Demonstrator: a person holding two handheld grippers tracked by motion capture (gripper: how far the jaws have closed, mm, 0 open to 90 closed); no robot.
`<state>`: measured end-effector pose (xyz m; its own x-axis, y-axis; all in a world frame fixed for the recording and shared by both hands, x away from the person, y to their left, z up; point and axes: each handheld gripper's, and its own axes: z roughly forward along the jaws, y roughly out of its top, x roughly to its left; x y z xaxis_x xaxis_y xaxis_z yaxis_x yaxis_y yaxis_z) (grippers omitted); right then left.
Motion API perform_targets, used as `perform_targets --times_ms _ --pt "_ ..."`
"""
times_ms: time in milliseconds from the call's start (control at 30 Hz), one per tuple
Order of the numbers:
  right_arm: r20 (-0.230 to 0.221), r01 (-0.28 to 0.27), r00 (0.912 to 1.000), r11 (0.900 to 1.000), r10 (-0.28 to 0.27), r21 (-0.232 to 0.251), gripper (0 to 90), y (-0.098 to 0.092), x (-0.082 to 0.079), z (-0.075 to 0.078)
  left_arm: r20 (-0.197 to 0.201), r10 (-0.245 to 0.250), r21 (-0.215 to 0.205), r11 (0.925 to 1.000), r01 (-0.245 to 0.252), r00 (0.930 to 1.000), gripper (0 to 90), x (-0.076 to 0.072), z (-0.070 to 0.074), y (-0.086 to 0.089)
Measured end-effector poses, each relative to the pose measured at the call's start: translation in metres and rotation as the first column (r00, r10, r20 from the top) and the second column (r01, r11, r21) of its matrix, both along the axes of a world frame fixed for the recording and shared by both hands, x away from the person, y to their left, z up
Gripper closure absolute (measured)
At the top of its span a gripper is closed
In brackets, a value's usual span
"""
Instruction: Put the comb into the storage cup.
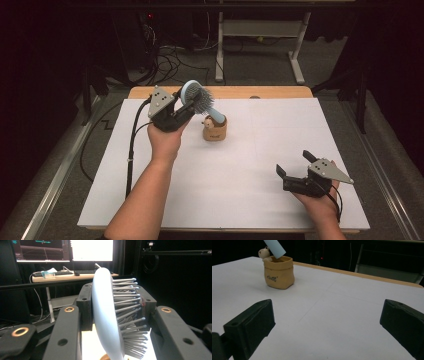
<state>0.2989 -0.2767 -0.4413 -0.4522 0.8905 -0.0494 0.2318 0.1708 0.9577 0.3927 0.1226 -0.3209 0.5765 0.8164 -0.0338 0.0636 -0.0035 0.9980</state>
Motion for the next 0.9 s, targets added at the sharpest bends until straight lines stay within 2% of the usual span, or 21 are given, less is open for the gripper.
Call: perform_targets --times_ms 900 --pt "0.003 0.003 1.0 1.0 -0.003 0.006 0.1 0.0 0.0 0.0 -0.044 0.019 0.005 0.9998 -0.019 0.9988 58.4 0.015 -0.008 0.002"
